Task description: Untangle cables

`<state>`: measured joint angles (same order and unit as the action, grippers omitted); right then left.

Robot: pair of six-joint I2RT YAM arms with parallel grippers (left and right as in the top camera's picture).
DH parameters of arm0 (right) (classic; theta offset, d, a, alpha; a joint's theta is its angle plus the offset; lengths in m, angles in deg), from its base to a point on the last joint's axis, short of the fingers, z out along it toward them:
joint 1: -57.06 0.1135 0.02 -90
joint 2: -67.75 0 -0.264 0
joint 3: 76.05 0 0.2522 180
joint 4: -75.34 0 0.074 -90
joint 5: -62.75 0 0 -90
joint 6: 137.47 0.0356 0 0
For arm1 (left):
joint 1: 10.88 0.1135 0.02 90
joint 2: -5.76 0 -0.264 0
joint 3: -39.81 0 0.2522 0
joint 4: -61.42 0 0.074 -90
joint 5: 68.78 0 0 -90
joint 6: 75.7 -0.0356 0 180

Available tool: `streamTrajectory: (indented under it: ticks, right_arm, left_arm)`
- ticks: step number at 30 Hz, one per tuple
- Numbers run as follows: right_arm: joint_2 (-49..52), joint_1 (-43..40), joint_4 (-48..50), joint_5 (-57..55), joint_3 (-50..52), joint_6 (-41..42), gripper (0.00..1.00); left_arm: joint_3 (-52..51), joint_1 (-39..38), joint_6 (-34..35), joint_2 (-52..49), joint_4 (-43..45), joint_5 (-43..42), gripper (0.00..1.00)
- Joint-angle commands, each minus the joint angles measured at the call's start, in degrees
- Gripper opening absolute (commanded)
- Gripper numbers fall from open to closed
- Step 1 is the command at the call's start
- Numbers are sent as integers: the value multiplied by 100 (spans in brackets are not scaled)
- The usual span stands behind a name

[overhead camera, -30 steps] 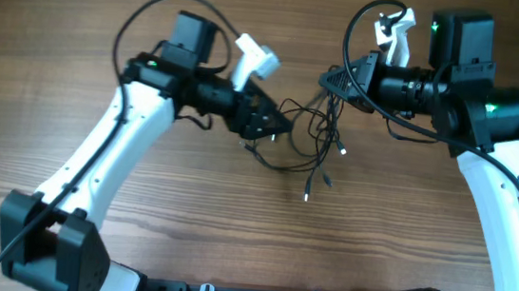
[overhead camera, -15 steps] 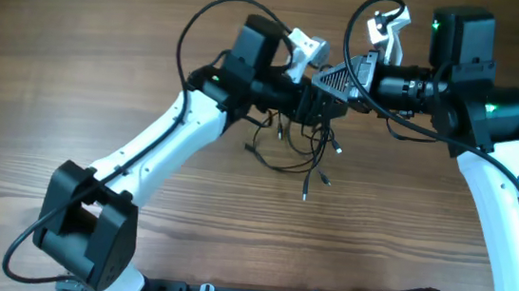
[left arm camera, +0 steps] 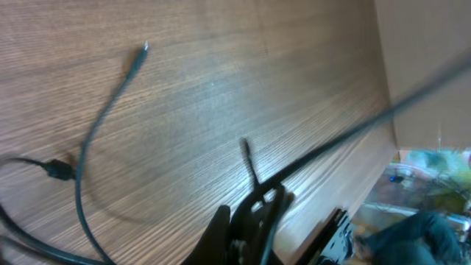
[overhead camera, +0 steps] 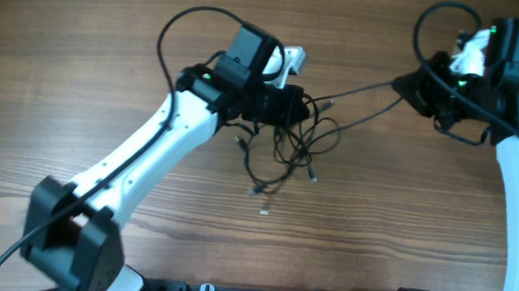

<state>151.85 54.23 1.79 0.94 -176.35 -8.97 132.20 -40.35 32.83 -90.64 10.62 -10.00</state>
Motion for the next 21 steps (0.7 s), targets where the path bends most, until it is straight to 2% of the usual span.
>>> streamTrajectory:
  ticks: [1, 2, 3, 4, 5, 8, 10, 12, 14, 18, 21]
  right_arm:
    - [229, -619, -24, -841, -109, -649, 23]
    - [256, -625, -28, -485, -109, -951, 43]
    - [271, -621, -61, 229, -109, -1506, 58]
    - [269, -570, -127, 835, -111, -1878, 66]
    - [234, -490, -203, 1364, -122, -2260, 68]
    - [26, 9, -407, 1991, -133, -2883, 70]
    - [-83, 472, -433, 2013, -131, -2949, 70]
    - [-101, 1088, -380, 1705, -129, -2564, 67]
    - [-2, 1733, -125, 1093, -59, -1906, 66]
    - [369, 2398, 490, 922, 85, -1565, 66]
    - [898, 2629, 619, 511, 90, -946, 60]
  left_arm:
    - [-94, 398, -1294, 752, -634, 125, 4]
    - [-94, 428, -1561, 944, -715, -157, 4]
    - [-94, 468, -1766, 1185, -778, -468, 4]
    - [-94, 496, -1851, 1375, -791, -656, 4]
    - [-94, 525, -1853, 1593, -789, -693, 4]
    - [-94, 706, -1714, 1982, -761, -584, 4]
    - [-94, 866, -1071, 2004, -743, -234, 4]
    - [-94, 1045, -162, 1971, -756, 155, 4]
    - [-94, 1220, 387, 1969, -732, 151, 4]
    - [-94, 1340, 597, 1969, -743, 17, 4]
    - [-94, 1399, 595, 1993, -745, 20, 4]
